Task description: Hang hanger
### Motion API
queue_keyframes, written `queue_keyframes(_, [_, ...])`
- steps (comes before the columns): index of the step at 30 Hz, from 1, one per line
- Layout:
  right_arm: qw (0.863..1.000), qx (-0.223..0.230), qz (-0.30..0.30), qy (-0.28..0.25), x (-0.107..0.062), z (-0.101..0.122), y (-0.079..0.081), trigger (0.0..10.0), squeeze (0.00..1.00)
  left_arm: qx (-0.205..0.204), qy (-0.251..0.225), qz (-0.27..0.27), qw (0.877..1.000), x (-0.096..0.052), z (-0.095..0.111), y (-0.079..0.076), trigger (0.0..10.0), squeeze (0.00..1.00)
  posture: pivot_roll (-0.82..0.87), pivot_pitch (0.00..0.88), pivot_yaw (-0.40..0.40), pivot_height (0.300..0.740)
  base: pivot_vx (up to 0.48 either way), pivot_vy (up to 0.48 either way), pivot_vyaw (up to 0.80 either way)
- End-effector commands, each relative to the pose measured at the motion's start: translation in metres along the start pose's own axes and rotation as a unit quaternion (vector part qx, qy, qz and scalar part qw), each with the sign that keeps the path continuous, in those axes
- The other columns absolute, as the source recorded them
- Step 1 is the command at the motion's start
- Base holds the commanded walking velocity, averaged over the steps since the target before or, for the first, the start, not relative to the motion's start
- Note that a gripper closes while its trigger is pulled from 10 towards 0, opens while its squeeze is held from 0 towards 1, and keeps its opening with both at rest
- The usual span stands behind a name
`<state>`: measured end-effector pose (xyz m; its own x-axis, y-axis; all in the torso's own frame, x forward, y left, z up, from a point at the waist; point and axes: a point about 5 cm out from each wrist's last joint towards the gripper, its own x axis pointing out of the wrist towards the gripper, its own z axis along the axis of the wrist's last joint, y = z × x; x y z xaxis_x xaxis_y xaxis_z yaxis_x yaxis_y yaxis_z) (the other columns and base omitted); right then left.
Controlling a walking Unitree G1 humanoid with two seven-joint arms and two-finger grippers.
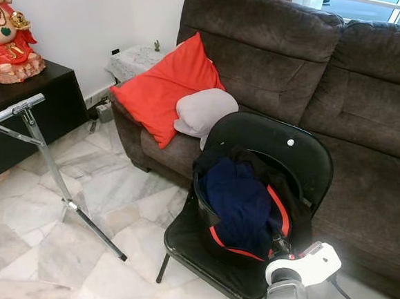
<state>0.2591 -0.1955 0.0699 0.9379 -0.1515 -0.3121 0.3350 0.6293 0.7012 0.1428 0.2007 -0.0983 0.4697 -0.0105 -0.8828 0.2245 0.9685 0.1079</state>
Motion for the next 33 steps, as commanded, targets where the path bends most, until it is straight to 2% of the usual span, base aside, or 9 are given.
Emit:
queue_keyframes(1, [1.0, 0.01, 0.006, 0.001, 0.003, -0.003, 0.006, 0.0, 0.0, 0.005, 0.021, -0.022, 1.0, -0.001, -0.009, -0.009, 10.0, 0.0, 0.0, 0.062, 0.027, 0.74, 0.0, 0.0, 0.0])
queue_keyframes(11, [1.0, -0.002, 0.02, 0.003, 0.003, -0.004, 0.011, 0.0, 0.0, 0.006, 0.022, -0.022, 0.999, -0.001, -0.01, -0.009, 10.0, 0.0, 0.0, 0.063, 0.026, 0.74, 0.0, 0.0, 0.0])
queue_keyframes(21, [0.991, -0.053, 0.119, -0.017, -0.003, -0.002, 0.039, 0.0, 0.0, 0.007, 0.022, -0.021, 1.0, -0.001, -0.009, -0.008, 10.0, 0.0, 0.0, 0.062, 0.026, 0.74, 0.0, 0.0, 0.0])
queue_keyframes(33, [0.975, -0.061, 0.204, -0.067, -0.012, 0.011, 0.063, 0.0, 0.0, 0.008, 0.023, -0.021, 0.999, -0.001, -0.01, -0.008, 10.0, 0.0, 0.0, 0.06, 0.025, 0.74, 0.0, 0.0, 0.0])
